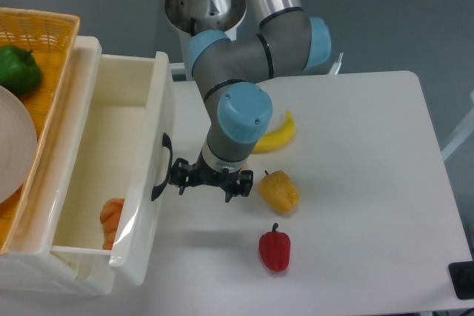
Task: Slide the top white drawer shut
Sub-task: 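Push the drawer front with the gripper into the cabinet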
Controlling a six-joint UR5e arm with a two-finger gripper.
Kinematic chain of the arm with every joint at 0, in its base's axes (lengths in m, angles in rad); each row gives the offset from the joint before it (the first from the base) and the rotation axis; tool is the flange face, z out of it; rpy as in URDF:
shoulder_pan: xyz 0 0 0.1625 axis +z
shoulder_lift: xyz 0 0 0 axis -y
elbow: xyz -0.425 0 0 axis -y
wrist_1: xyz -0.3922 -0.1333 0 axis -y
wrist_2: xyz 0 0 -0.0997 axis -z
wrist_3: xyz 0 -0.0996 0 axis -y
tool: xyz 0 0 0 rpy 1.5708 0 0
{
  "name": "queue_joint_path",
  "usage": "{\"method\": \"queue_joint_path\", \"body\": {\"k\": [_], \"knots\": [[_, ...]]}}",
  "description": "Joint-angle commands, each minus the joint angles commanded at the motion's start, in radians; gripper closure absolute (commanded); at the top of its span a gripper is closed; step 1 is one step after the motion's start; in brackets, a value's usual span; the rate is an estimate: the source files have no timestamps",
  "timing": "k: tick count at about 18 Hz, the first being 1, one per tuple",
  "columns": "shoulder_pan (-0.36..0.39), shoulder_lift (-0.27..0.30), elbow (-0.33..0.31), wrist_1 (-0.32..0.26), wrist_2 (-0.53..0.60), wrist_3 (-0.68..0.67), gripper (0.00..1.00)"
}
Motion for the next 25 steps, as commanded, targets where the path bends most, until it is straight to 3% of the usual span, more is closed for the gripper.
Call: {"method": "queue_joint_path", "body": {"k": [25], "knots": [[-0.077, 0.008, 0.008, 0.003, -0.009, -0.086, 0.0]]}}
